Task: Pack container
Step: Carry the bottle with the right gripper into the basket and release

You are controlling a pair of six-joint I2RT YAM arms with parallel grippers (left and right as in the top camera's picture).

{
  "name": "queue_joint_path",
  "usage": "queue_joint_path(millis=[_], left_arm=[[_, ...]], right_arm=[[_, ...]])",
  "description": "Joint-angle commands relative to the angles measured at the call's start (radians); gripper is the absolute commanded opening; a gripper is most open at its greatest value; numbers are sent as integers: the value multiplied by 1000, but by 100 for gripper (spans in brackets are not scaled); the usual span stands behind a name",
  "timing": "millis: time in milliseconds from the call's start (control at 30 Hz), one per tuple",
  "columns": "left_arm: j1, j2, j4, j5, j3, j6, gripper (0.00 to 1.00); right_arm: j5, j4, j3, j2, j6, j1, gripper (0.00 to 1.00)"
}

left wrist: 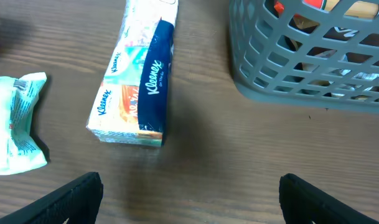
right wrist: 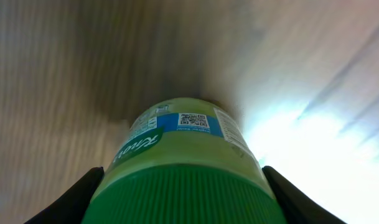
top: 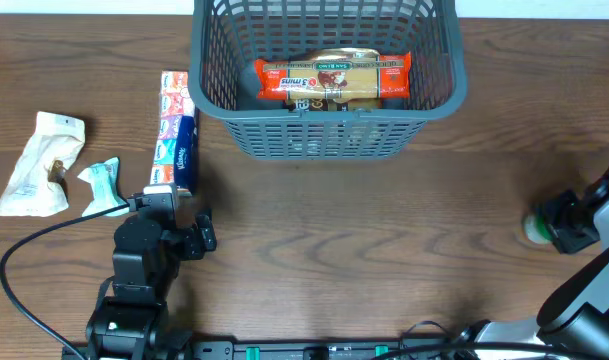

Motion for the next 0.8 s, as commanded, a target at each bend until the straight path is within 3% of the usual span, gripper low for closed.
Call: queue_joint_path(millis=[0,167,367,600,767], left_arm=[[-3,-1,1,-8,23,-5,90],[-3,-1,1,-8,23,-5,90],[-3,-1,1,-8,23,-5,90],[-3,-1,1,-8,23,-5,90],[-3,-1,1,-8,23,-5,90]], right_arm=[[-78,-33,57,-28,-4,66,1],[-77,-107,251,-109,-48,221,1],[-77,-241,658,-125,-119,443,1],[-54,-336,1073,-100,-408,739,1],[-24,-369,1162,-53,-716,923,1]])
